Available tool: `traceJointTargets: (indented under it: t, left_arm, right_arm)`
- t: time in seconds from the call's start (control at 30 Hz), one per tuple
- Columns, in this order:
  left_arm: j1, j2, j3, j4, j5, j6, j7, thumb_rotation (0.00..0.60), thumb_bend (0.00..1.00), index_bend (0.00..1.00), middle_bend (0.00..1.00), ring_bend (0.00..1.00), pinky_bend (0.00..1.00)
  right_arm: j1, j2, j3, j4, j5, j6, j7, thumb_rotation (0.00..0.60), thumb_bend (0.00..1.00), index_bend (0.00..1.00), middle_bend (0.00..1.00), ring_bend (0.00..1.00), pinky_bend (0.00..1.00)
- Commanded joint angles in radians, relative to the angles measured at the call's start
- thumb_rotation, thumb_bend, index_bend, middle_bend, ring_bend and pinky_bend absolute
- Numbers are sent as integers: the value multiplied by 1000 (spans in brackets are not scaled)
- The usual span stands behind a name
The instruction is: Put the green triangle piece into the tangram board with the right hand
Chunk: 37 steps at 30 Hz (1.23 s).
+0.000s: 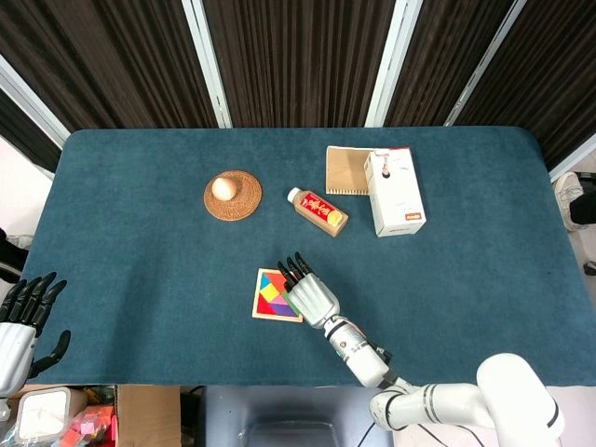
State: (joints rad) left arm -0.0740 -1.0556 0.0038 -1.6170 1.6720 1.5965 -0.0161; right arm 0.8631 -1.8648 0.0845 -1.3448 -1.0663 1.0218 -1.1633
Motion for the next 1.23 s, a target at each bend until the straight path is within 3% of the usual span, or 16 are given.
traceJointTargets:
  t: [0.03,0.23,0.4,0.53,0.63,0.77,0.83,0.97,1.07,1.23]
  left_arm:
    - [0,3,-1,-7,1,1,2,600,458,0,0,0,48]
    - [3,7,1,-11,5,7,3,600,458,0,0,0,47]
    - [16,8,10,-10,18,24,4,600,457,0,0,0,48]
    - [22,8,16,-11,23,28,10,600,458,0,0,0,48]
    - [12,1,8,-8,13,13,17,600,459,0,0,0,47]
    - [-1,-6,1,-4,5,-9,25,600,458,0,0,0,48]
    - [-5,-11,2,-4,4,-18,32,600,459,0,0,0,48]
    - [-17,-18,0,-5,-4,-43,48,600,459,0,0,0,48]
    - [-21,-27,2,-6,-7,-57,69,600,459,0,0,0,47]
    - [-19,-38,6,-11,-2,-54,100,600,460,0,0,0,47]
  right_arm:
    - [-1,7,-6,-12,-3,2,1,600,478,424,112,0,0]
    - [-5,16,-12,-33,-9,18,0,600,477,415,107,0,0]
    - [-57,94,-12,-144,-55,90,102,600,447,278,74,0,0]
    - [-170,243,-68,-308,-136,222,231,600,283,118,14,0,0]
    - [-290,392,-122,-464,-127,360,260,600,215,9,0,0,0]
    - [-451,588,-213,-613,-152,517,395,600,206,0,0,0,0]
    - [-546,648,-260,-593,-230,615,535,600,205,0,0,0,0]
    - [-690,670,-307,-443,-319,734,800,600,193,0,0,0,0]
    - [-719,683,-318,-380,-332,707,859,600,184,0,0,0,0]
    - [-738,696,-285,-363,-354,687,914,600,180,0,0,0,0]
